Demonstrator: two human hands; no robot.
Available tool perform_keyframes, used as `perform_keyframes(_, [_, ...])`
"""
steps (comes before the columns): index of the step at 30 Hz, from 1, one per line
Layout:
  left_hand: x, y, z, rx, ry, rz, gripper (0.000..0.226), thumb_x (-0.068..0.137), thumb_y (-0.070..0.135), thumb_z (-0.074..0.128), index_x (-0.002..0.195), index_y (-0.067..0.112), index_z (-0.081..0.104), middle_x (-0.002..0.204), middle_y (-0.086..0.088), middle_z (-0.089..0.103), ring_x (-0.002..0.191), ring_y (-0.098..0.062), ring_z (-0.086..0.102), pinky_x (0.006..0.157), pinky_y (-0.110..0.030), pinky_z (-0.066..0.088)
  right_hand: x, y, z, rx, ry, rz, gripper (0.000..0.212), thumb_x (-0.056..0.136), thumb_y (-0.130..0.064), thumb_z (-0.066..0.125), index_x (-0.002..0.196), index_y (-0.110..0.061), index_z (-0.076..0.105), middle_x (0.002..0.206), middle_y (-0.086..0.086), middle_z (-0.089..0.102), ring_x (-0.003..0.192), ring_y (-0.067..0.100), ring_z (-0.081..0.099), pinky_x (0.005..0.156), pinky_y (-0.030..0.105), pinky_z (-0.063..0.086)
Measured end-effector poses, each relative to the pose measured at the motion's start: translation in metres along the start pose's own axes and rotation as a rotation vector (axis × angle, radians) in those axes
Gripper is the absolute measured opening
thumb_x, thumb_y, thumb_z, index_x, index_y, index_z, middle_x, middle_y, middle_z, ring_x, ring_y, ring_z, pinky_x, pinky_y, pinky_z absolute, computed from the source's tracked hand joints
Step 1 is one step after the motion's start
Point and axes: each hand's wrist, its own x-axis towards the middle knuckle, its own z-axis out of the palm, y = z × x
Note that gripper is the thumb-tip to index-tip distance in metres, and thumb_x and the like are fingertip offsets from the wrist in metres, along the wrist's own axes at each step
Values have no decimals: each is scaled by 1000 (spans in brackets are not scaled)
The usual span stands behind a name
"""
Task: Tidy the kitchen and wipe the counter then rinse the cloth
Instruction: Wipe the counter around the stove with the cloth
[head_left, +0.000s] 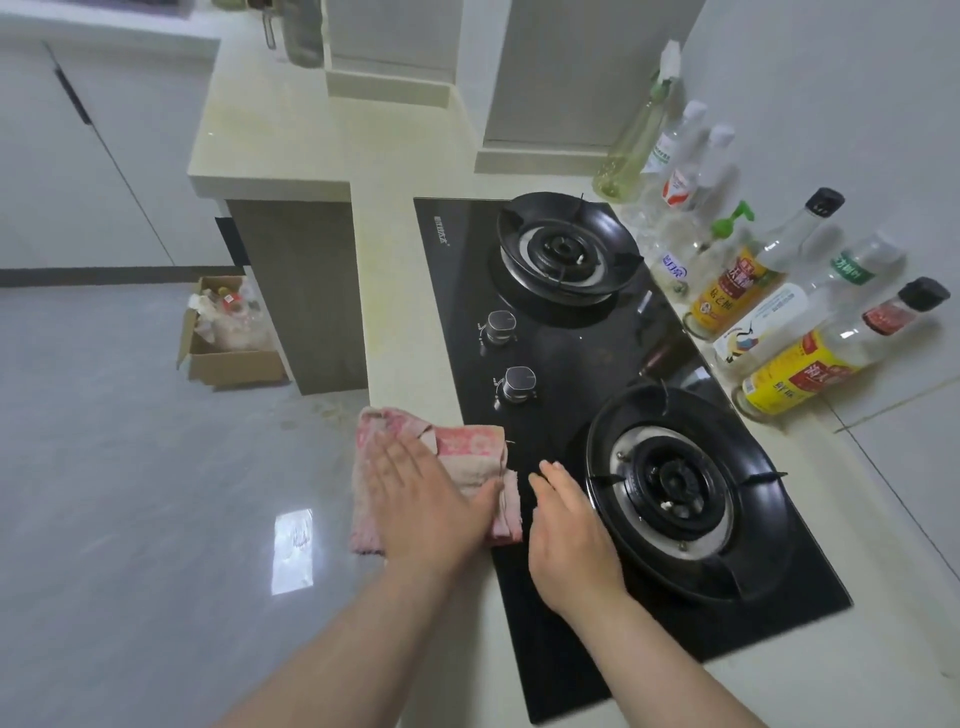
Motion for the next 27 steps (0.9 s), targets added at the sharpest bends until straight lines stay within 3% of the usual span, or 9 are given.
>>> perform_keyframes(3, [21,5,-4,-11,5,-31,124,76,86,33,151,-5,-6,160,-28,-3,150,-37,-4,121,-43,-3,38,-4,5,1,1,40,49,100,-8,38,149,-7,36,160,5,27,150,18,18,119,23,9])
perform_keyframes(8, [71,7,-11,-19,8,-28,122,77,84,35,152,-3,-5,160,-27,-2,150,-36,-4,122,-42,-3,58,-3,17,-48,41,98,45,99,-10,45,142,-1,44,153,15,39,147,27,28,121,30,7])
perform_keyframes(21, [176,19,-28,13,34,15,122,75,86,34,153,-2,2,160,-27,-2,150,-37,-4,123,-44,-1,59,-3,19,-61,53,120,45,100,-13,40,145,-8,42,156,6,35,148,17,23,121,27,6])
perform_keyframes(27, [179,12,-28,90,12,97,102,89,73,25,154,-1,-1,161,-25,-5,150,-34,-7,122,-44,-4,61,-5,18,-65,30,127,46,100,-14,40,145,-8,41,156,5,34,148,17,22,122,29,7])
